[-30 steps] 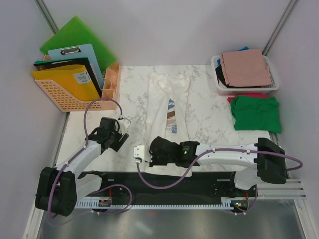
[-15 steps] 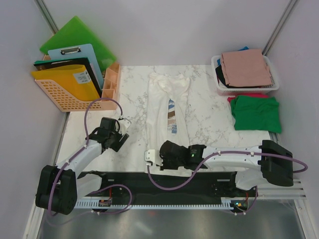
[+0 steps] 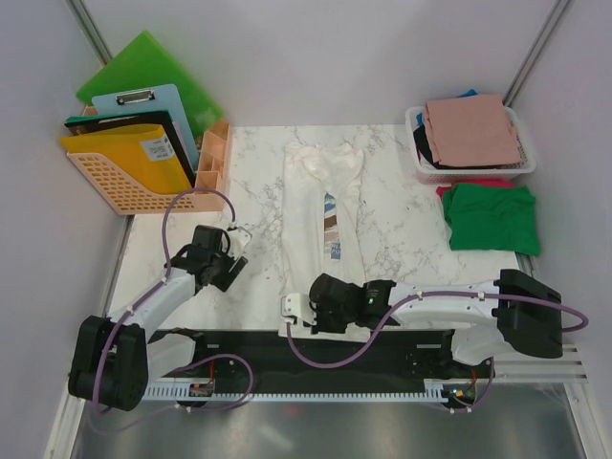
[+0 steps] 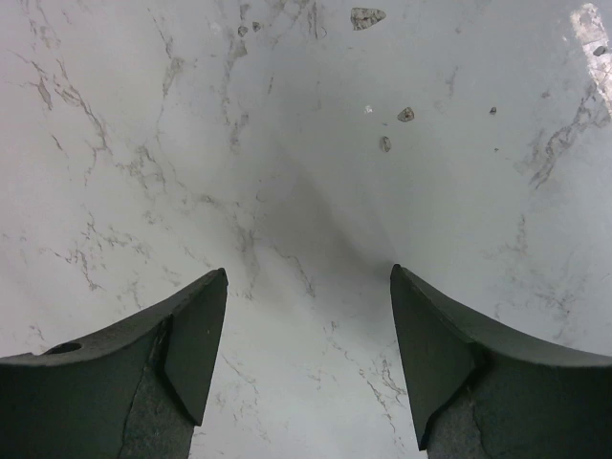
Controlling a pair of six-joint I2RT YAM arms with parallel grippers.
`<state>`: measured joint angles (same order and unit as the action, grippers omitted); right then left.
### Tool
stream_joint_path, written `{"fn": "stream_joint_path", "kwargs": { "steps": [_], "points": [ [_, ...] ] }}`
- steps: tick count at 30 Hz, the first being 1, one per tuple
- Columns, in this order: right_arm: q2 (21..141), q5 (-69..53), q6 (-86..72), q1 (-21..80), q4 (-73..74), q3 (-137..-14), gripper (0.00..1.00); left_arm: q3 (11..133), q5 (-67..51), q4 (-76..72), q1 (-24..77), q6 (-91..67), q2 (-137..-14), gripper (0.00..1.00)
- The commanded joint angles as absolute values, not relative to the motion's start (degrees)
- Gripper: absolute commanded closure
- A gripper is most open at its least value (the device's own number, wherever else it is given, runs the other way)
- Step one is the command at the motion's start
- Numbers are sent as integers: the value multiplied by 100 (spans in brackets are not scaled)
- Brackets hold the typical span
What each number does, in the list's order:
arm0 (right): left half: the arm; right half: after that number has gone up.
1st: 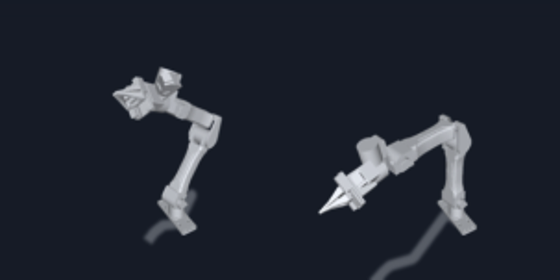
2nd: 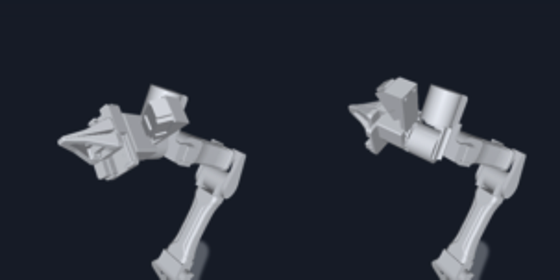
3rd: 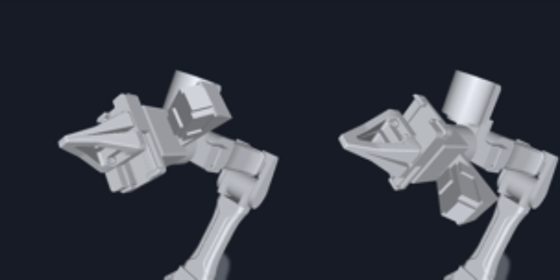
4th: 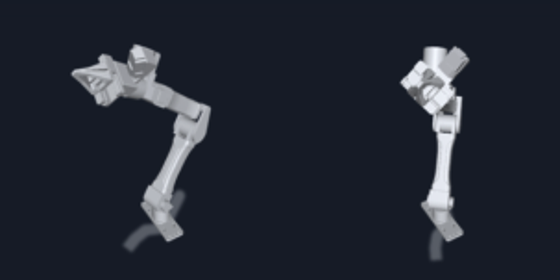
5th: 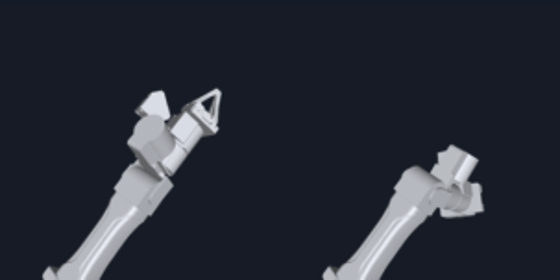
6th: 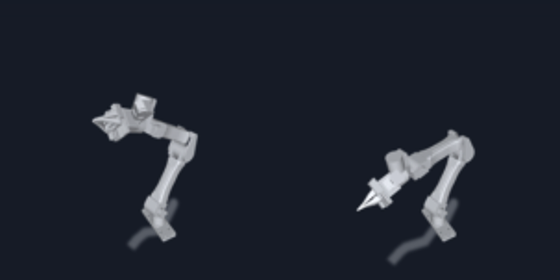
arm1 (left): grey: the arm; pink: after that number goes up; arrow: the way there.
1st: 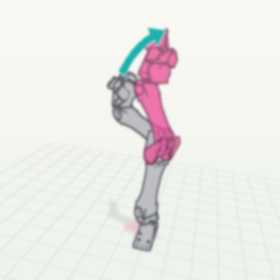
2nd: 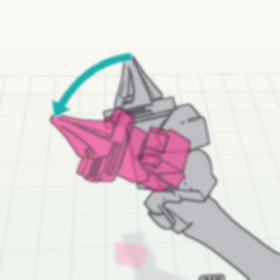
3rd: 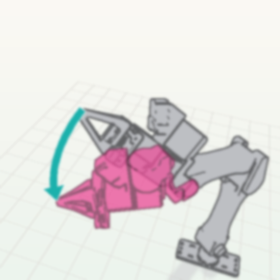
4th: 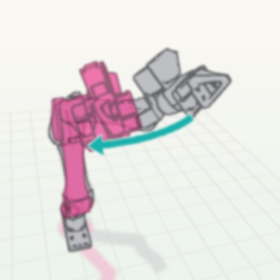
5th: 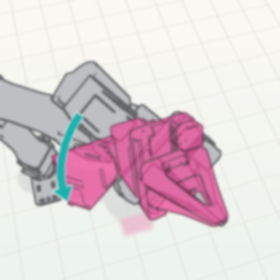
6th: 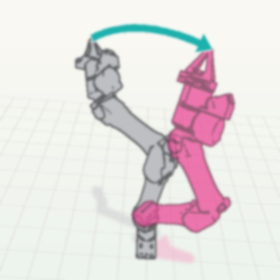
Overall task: Fold and stack the t-shirts
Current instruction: Fold the tshirt
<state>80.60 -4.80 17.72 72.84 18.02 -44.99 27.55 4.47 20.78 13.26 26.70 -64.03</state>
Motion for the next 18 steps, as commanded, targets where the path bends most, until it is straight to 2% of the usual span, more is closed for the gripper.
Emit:
{"fn": "stream_joint_path", "kwargs": {
  "steps": [1, 18],
  "points": [
    [8208, -975, 1635, 7304, 1732, -4561, 100, 2883, 536, 1899, 1309, 2698, -6460, 24],
    [8920, -1019, 1837, 7576, 1846, -5660, 100, 2883, 545, 1854, 1310, 2707, -6522, 24]
  ]
}}
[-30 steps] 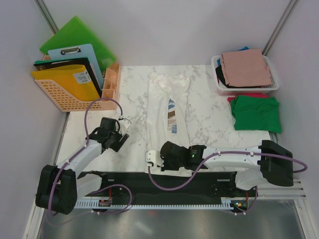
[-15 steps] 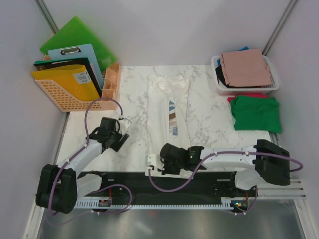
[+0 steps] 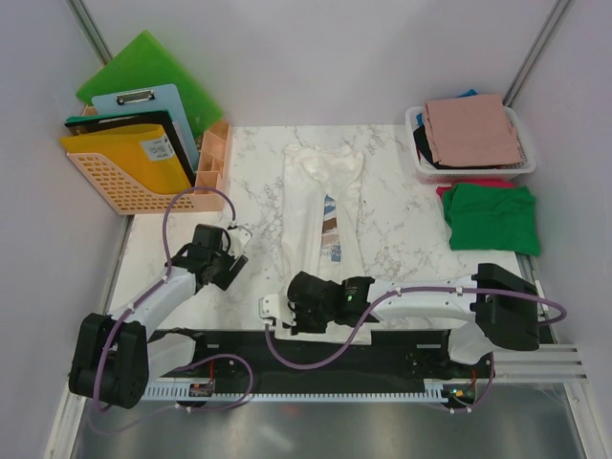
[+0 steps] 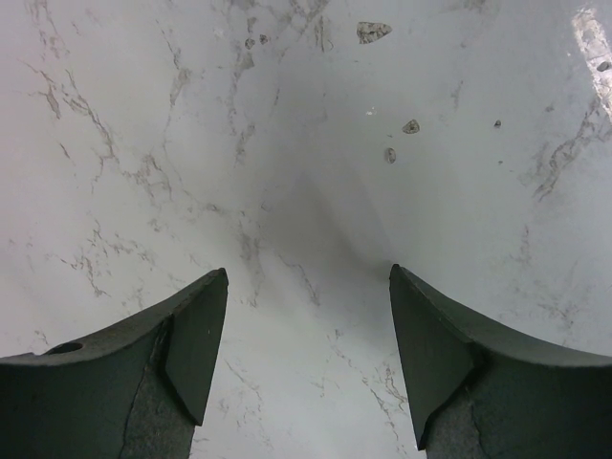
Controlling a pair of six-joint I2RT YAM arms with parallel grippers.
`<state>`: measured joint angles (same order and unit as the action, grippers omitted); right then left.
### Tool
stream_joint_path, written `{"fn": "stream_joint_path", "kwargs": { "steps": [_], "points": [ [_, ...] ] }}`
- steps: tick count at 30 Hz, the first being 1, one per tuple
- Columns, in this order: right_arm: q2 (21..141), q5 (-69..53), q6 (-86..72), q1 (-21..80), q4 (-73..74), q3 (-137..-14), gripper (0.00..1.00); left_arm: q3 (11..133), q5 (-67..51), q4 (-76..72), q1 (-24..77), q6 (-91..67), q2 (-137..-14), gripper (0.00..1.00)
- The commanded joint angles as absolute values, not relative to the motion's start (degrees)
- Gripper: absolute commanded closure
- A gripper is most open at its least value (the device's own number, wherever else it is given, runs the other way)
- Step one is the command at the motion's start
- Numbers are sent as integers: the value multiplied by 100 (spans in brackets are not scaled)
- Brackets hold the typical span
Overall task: Fold and stack the t-shirts
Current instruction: Fold the tshirt
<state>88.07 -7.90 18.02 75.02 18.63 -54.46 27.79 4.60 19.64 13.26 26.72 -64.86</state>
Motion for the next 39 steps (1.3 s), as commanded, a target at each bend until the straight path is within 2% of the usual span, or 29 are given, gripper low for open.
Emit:
{"fn": "stream_joint_path", "kwargs": {
  "steps": [1, 14, 16, 17, 18, 19, 21, 30, 34, 39],
  "points": [
    [8991, -1037, 1811, 7602, 1837, -5660, 100, 2892, 545, 1846, 1310, 2707, -6513, 24],
    [9009, -1099, 1766, 7822, 1986, -5317, 100, 2900, 536, 1828, 1310, 2707, -6539, 24],
    [9000, -1037, 1836, 7814, 2048, -5370, 91, 2909, 527, 1828, 1301, 2707, -6556, 24],
    [9017, -1011, 1872, 7822, 2144, -5396, 82, 2909, 527, 1828, 1301, 2698, -6557, 24],
    [9044, -898, 1907, 7822, 2171, -5423, 56, 2918, 536, 1828, 1309, 2707, -6557, 24],
    [9053, -844, 1925, 7814, 2214, -5449, 48, 2909, 536, 1828, 1310, 2698, -6557, 24],
    [9018, -730, 1995, 7822, 2285, -5441, 38, 2900, 545, 1837, 1310, 2698, -6565, 24],
    [8298, -317, 2363, 7840, 2812, -5809, 28, 2909, 519, 1828, 1301, 2698, -6618, 25],
    [7955, 541, 2540, 7700, 3129, -6363, 23, 2874, 545, 1828, 1310, 2689, -6566, 25],
    [7743, 1309, 2348, 6936, 2769, -5724, 22, 2812, 554, 1837, 1310, 2698, -6442, 25]
  ]
}}
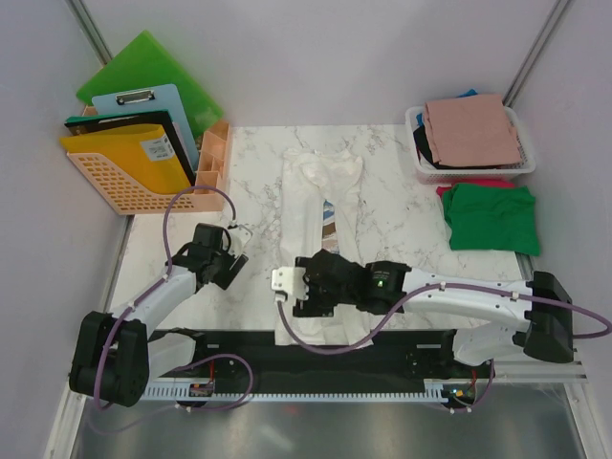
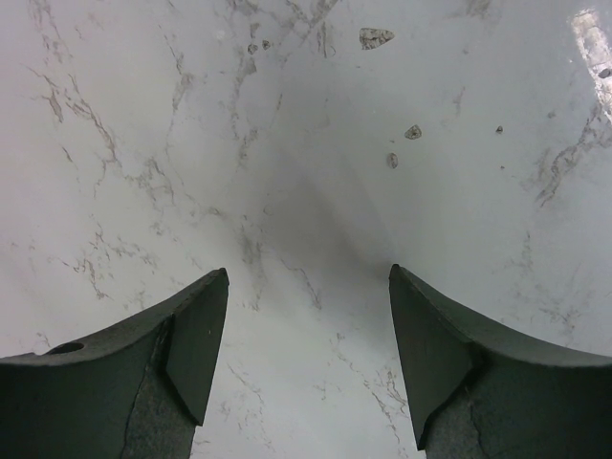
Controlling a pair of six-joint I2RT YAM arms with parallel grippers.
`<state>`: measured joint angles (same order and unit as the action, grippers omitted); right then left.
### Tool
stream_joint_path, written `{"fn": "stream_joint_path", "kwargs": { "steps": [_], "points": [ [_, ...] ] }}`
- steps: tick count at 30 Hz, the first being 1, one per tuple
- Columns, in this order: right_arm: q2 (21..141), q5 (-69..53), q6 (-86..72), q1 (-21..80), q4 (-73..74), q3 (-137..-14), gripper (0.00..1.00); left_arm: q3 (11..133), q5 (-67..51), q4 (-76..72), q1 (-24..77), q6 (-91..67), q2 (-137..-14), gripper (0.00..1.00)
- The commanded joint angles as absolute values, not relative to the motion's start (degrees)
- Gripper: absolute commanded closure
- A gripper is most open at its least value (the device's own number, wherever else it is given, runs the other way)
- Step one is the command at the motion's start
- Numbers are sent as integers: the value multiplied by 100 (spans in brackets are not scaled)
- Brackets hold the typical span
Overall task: Fold and stack the t-shirts
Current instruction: Fold the tshirt
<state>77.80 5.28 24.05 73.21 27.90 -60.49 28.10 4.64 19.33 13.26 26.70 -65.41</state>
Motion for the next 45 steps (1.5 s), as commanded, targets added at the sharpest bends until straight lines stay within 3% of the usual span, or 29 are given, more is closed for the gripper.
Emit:
{"fn": "stream_joint_path", "kwargs": {
  "steps": [1, 4, 5, 7, 15, 32, 35, 37, 42, 44, 45],
  "points": [
    [7778, 1379, 2260, 6708, 2769, -5617, 23, 2812, 562, 1837, 1310, 2698, -6434, 25],
    [7989, 1380, 1918, 6382, 2725, -5257, 37, 2865, 545, 1828, 1310, 2690, -6538, 25],
    [8102, 1432, 1890, 6346, 2638, -5169, 49, 2883, 545, 1802, 1310, 2698, -6583, 25],
    [8296, 1747, 1837, 6258, 2201, -4914, 59, 2909, 545, 1784, 1301, 2681, -6697, 25],
    [8613, 1197, 1661, 5318, 1652, -5291, 57, 2813, 492, 1837, 1310, 2707, -6460, 25],
    [8675, -480, 1731, 5291, 2837, -5520, 57, 2865, 483, 1811, 1309, 2698, -6609, 25],
    [8605, -1001, 2127, 5300, 3496, -5694, 56, 2821, 475, 1793, 1310, 2698, -6618, 25],
    [8482, -618, 2144, 5300, 3411, -5600, 52, 2839, 475, 1741, 1310, 2690, -6636, 25],
    [8271, 1718, 2198, 5055, 2252, -5484, 31, 2970, 843, 1556, 1310, 2549, -6557, 28],
    [8157, 1575, 2206, 4626, 2101, -5642, 24, 2945, 984, 1224, 1310, 2819, -6049, 27],
    [8034, 1338, 2206, 4475, 2074, -5686, 13, 2944, 1002, 1126, 1310, 2917, -5829, 25]
  ]
}}
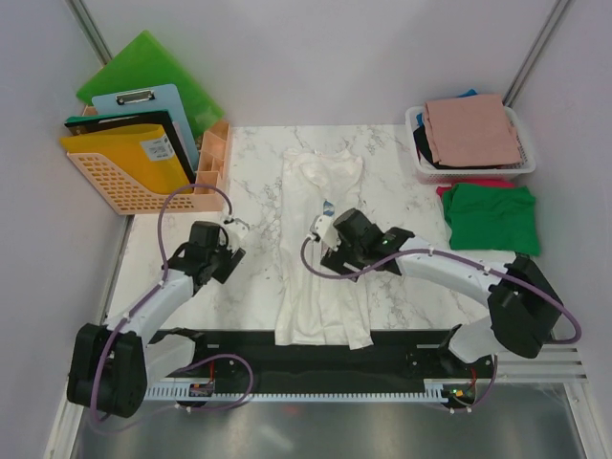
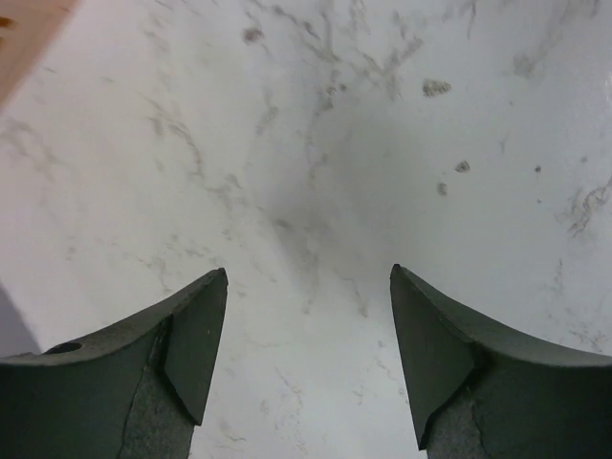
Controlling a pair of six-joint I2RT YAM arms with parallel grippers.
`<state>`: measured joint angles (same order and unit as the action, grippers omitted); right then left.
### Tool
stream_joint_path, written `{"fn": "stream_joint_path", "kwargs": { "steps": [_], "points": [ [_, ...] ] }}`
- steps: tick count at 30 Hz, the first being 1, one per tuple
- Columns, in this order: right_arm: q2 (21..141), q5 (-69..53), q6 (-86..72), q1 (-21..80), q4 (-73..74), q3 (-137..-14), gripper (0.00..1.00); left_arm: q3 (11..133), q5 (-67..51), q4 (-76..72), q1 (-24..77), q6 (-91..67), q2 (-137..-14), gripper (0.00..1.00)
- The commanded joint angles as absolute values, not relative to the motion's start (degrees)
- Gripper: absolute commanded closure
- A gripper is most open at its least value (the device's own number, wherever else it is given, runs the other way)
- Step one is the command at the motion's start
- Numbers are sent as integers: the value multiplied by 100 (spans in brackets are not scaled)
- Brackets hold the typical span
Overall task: Fold and stack the t-shirts
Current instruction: Fold the tshirt
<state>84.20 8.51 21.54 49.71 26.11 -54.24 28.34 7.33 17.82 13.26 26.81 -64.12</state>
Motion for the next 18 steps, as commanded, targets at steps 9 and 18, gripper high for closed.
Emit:
{"fn": "stream_joint_path", "kwargs": {
  "steps": [9, 18],
  "points": [
    [9620, 906, 2330, 3587, 2188, -7213, 2, 3700, 1273, 1292, 1310, 3059, -3660, 0],
    [12101, 97, 1881, 3375, 2848, -10209, 2, 3157, 1784, 2206, 1301, 3296, -3271, 0]
  ]
}}
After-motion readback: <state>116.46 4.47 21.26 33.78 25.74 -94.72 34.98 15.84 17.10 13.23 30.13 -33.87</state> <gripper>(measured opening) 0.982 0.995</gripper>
